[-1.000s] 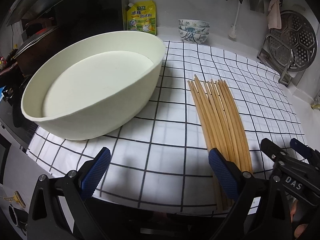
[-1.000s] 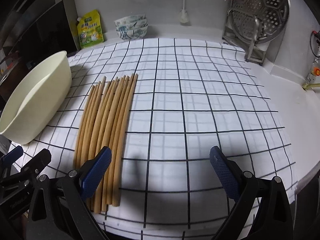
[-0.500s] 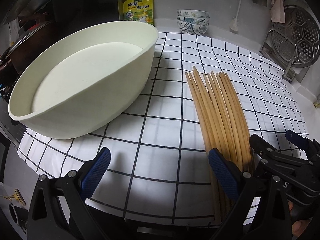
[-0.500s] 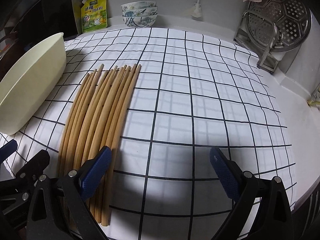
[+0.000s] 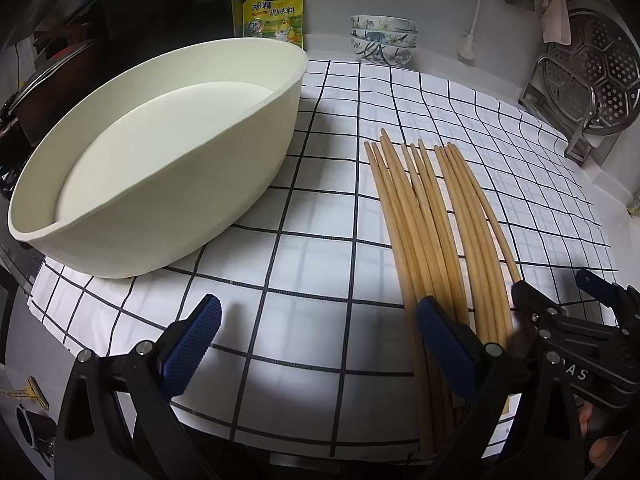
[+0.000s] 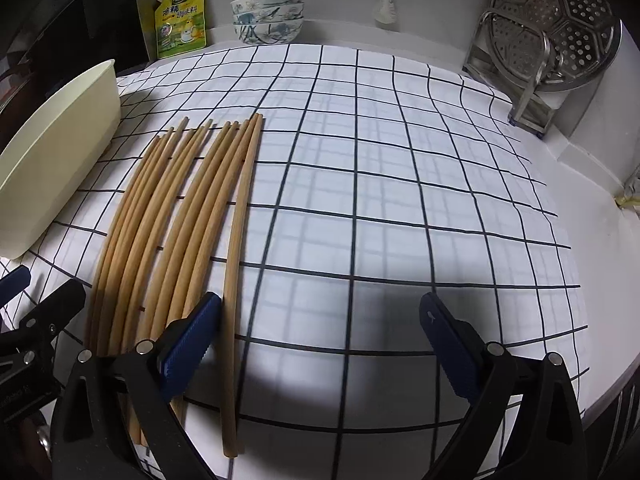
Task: Organize utensils
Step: 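Lower the right tool onto one wooden chopstick and close it while the left tool grasps another, then carry the right tool's chopstick into the white basin and open it while the left tool releases its chopstick there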
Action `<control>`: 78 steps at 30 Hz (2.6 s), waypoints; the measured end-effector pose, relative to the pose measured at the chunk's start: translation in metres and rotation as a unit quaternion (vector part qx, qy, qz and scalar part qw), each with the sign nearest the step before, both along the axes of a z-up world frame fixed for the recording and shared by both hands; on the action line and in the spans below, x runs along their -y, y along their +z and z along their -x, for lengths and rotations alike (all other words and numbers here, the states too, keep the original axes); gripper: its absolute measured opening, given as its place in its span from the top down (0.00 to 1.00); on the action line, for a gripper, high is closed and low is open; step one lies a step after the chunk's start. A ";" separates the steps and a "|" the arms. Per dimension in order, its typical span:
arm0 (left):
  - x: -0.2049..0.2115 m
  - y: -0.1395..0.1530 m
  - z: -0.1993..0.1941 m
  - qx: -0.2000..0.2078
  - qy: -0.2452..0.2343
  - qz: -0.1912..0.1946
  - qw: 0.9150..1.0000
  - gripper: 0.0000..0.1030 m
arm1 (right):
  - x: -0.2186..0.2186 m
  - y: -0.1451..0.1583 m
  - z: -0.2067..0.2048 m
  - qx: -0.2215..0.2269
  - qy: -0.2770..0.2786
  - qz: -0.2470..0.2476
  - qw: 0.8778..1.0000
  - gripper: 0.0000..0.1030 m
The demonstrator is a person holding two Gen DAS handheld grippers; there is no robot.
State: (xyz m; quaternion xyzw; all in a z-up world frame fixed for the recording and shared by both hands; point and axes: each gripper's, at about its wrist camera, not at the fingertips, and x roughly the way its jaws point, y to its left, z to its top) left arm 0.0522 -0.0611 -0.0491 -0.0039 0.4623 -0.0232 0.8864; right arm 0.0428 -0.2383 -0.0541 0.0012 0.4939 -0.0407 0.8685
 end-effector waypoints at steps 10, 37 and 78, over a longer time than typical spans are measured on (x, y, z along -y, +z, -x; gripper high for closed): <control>0.003 -0.007 -0.003 -0.005 0.003 -0.003 1.000 0.05 | 0.003 -0.001 0.000 0.005 0.013 0.000 1.000 0.09; 0.013 -0.007 -0.014 -0.006 -0.004 -0.017 1.000 0.34 | -0.007 -0.002 -0.004 0.034 0.049 -0.024 0.998 0.28; -0.166 0.086 -0.077 0.074 0.037 0.016 0.996 0.93 | -0.194 0.092 -0.100 0.082 0.177 -0.187 0.963 0.94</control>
